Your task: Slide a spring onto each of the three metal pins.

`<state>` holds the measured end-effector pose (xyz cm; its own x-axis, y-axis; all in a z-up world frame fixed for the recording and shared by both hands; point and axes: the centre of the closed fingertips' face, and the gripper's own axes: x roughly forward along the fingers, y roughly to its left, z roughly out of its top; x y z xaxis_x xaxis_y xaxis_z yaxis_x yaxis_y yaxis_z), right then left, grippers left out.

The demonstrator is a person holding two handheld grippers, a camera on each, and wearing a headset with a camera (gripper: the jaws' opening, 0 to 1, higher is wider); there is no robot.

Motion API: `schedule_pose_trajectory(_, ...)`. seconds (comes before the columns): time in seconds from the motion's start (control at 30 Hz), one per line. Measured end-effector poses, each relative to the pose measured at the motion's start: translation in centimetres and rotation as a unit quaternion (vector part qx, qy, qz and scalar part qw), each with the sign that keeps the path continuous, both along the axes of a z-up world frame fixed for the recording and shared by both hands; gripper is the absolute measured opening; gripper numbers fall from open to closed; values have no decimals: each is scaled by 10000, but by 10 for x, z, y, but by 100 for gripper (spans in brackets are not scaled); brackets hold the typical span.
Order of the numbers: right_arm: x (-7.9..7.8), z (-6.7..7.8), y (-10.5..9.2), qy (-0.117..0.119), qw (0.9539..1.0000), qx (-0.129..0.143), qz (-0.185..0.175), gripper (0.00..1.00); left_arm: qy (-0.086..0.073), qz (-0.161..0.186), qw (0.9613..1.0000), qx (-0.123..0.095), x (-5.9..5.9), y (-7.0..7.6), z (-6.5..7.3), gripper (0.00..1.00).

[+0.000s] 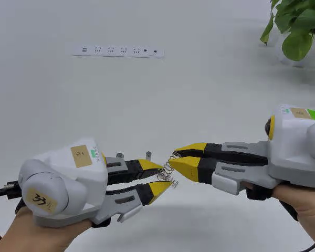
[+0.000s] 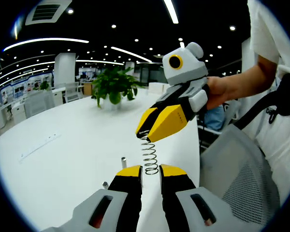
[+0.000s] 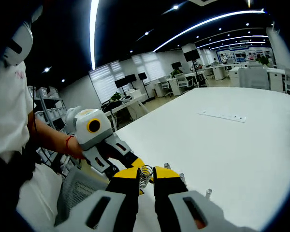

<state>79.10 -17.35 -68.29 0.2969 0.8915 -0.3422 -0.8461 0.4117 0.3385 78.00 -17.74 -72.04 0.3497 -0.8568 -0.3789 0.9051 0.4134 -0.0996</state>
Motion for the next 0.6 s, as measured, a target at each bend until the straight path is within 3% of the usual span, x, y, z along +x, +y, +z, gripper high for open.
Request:
schedule_pose_trajectory(0.2, 0, 0, 1, -217, 9996, -169, 108, 12, 18, -3, 10000, 11, -1, 1, -1, 14)
schedule_pose_trajectory(0.6, -2, 0, 1, -335, 9990, -234, 163, 12, 37, -12, 10000, 4, -2, 0, -1, 11)
